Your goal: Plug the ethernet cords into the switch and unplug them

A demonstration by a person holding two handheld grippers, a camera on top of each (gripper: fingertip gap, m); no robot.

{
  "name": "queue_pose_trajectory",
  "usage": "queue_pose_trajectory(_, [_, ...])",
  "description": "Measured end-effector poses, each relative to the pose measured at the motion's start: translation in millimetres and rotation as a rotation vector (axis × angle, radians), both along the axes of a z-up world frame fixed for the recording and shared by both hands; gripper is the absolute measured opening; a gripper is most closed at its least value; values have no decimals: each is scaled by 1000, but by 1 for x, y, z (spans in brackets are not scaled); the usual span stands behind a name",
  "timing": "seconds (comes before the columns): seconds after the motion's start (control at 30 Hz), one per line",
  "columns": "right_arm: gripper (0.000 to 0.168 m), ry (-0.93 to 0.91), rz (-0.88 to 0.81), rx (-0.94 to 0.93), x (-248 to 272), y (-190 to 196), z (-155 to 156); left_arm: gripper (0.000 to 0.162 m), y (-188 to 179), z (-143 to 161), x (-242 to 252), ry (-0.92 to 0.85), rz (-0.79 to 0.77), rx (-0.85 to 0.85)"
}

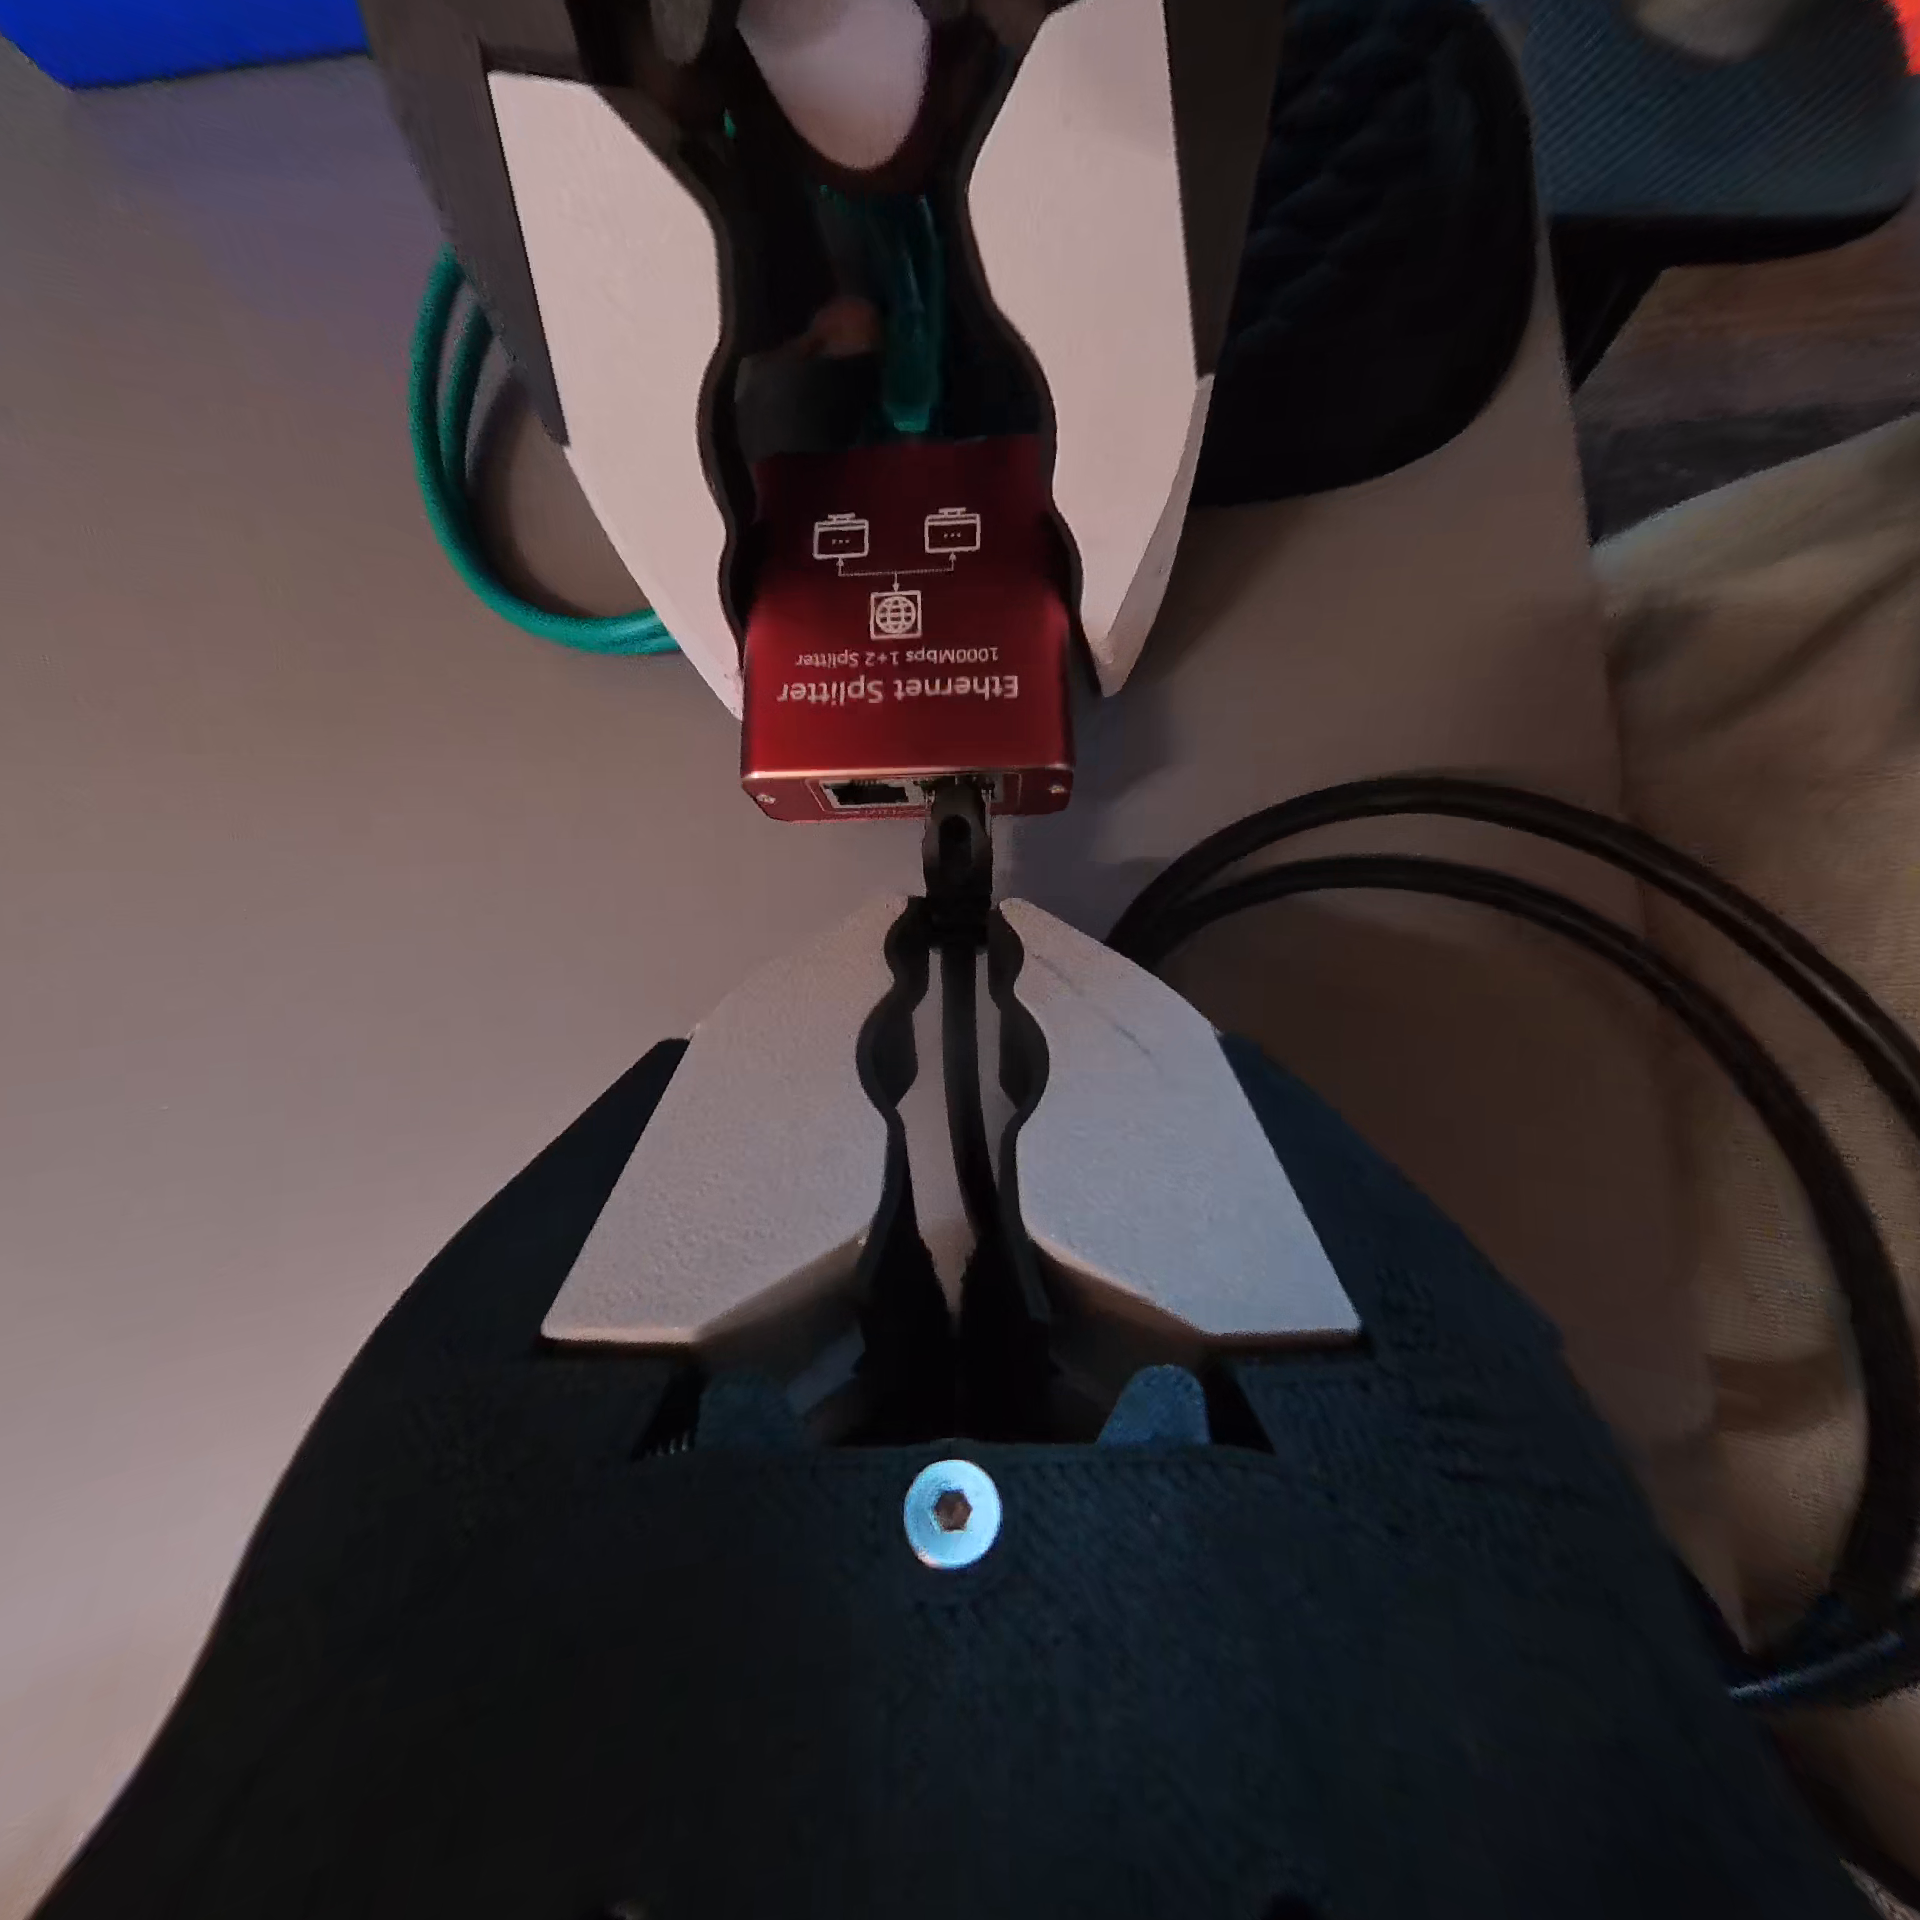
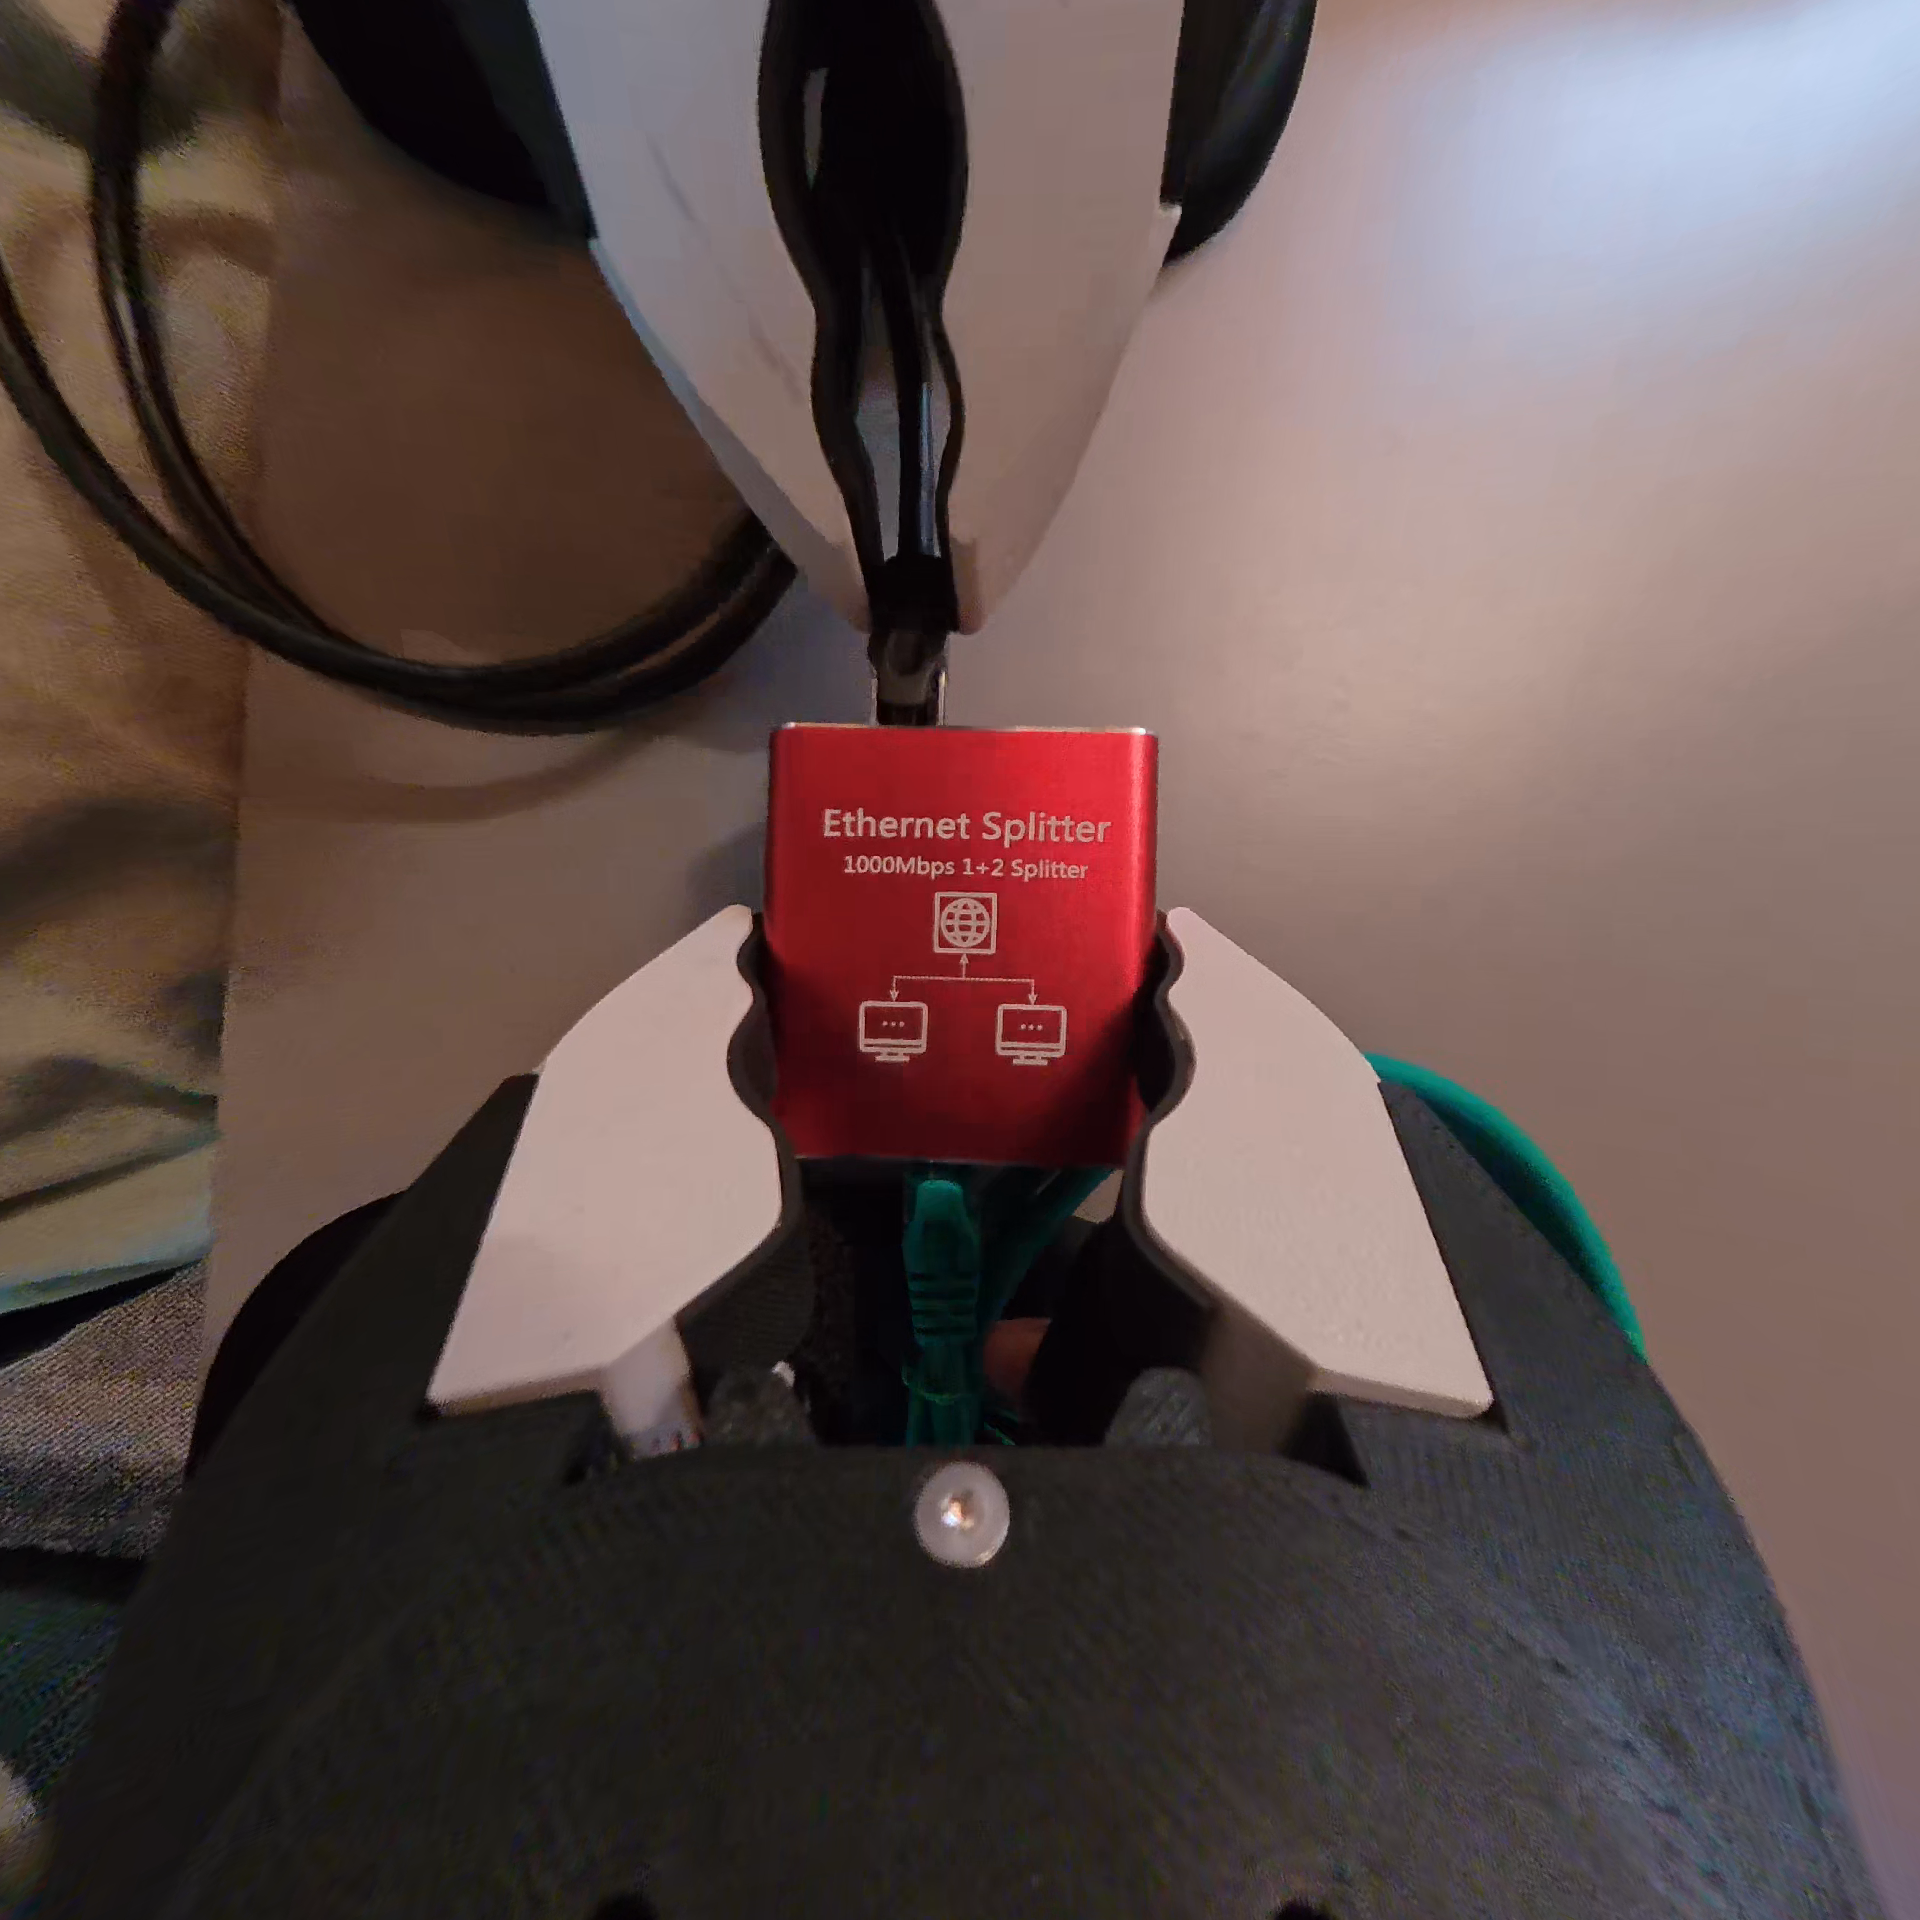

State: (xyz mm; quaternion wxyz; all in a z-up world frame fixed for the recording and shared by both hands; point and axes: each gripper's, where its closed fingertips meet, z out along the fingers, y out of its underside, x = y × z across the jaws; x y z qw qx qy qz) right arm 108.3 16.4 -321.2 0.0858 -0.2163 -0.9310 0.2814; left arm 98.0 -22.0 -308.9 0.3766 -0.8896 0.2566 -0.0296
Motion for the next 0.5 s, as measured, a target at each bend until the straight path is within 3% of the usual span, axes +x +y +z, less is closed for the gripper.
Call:
queue_pose_trajectory(0.27, [69, 32, -33, -39, -3, 3, 7, 12, 8, 11, -1, -82, 37, 79])
queue_pose_trajectory(0.37, [70, 30, -42, -66, 0, 4, 10, 33, 9, 25, -12, -67, 112, 160])
queue_pose_trajectory(0.5, [70, 30, -67, -23, 3, 9, 4, 38, -16, 54, -40, -19, 239, 267])
